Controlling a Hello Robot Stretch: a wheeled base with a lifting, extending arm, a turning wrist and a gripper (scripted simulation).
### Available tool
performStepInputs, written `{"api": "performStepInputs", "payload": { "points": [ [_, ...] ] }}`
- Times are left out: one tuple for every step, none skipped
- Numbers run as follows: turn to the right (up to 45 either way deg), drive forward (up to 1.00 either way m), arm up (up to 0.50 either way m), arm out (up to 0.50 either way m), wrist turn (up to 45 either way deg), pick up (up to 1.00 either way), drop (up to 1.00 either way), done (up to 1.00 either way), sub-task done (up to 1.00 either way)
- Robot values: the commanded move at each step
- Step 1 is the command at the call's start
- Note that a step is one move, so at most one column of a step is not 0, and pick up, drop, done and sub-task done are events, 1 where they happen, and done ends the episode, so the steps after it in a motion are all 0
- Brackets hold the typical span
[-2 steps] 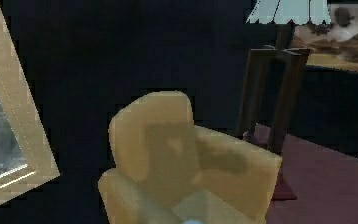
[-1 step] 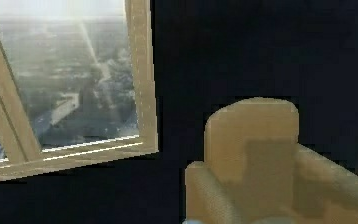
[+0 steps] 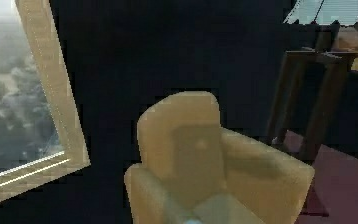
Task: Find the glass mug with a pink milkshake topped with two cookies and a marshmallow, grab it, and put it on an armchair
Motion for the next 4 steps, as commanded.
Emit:
{"api": "performStepInputs", "payload": {
  "points": [
    [-9.0, 0.0, 0.0, 0.0, 0.0, 0.0, 0.0, 0.0, 0.0],
    [45.0, 0.0, 0.0, 0.0, 0.0, 0.0, 0.0, 0.0, 0.0],
    [27.0, 0.0, 0.0, 0.0, 0.0, 0.0, 0.0, 0.0, 0.0],
    [0.0, 0.15, 0.0, 0.0, 0.0, 0.0, 0.0, 0.0, 0.0]
  ]
}}
